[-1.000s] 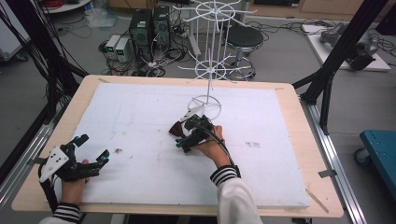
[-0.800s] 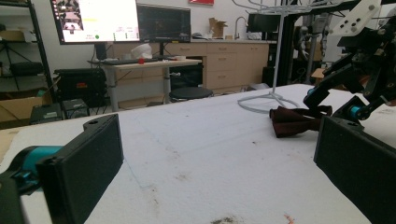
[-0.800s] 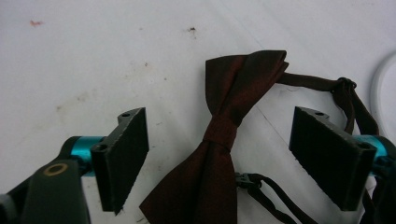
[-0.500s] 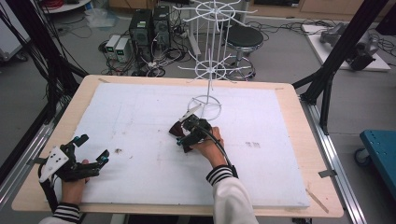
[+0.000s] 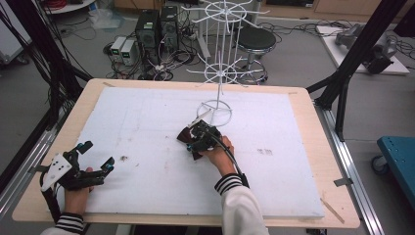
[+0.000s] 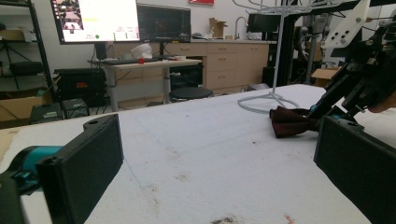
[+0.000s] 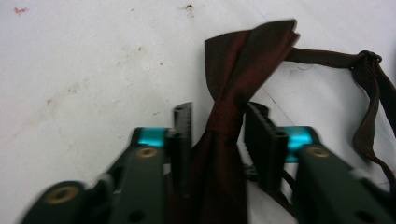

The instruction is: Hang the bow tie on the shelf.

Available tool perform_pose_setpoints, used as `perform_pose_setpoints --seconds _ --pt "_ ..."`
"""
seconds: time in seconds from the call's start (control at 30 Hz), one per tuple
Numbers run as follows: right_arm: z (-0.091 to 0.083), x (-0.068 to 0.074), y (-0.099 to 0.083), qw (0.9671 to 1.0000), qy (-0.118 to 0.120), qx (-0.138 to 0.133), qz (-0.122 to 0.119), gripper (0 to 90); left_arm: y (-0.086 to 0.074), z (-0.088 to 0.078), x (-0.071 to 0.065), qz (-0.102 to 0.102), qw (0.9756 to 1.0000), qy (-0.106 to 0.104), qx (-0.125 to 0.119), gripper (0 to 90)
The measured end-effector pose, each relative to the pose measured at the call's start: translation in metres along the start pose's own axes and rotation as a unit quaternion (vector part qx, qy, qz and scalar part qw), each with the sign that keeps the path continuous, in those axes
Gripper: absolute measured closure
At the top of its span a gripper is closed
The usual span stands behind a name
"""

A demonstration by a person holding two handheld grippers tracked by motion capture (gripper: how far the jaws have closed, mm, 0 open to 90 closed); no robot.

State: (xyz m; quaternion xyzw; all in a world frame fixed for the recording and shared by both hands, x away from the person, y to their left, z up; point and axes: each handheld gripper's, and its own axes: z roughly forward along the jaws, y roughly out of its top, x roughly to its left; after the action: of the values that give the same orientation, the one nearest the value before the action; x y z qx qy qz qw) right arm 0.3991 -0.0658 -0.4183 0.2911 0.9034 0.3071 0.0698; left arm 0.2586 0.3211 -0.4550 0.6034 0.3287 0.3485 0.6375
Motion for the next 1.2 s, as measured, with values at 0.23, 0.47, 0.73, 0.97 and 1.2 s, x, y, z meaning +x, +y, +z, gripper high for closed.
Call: perform_pose_setpoints --seconds 0.23,0.47,0.73,0.97,1.2 --pt "-0.002 -0.001 -0.001 0.9998 0.002 0.01 0.016 77.5 0.0 0.0 0.0 0.0 1.0 0.0 0.0 1.8" --pt "-0.009 0.003 0.0 1.0 0.001 0.0 0.009 77.5 0.0 0.0 0.0 0.002 1.0 -0.001 0.002 1.8" --pt "-0.018 0.008 -0.002 0.9998 -0.007 -0.016 0.002 77.5 0.0 0.0 0.0 0.001 1.0 -0.001 0.0 1.8" --pt "-0.029 0.01 -0.007 0.999 -0.015 -0.042 -0.007 77.4 0.0 0.0 0.0 0.003 1.0 -0.001 0.001 1.8" --pt "-0.043 0.014 -0.007 0.9974 -0.018 -0.068 -0.016 77.4 0.0 -0.001 0.0 0.003 1.0 -0.001 0.001 1.8"
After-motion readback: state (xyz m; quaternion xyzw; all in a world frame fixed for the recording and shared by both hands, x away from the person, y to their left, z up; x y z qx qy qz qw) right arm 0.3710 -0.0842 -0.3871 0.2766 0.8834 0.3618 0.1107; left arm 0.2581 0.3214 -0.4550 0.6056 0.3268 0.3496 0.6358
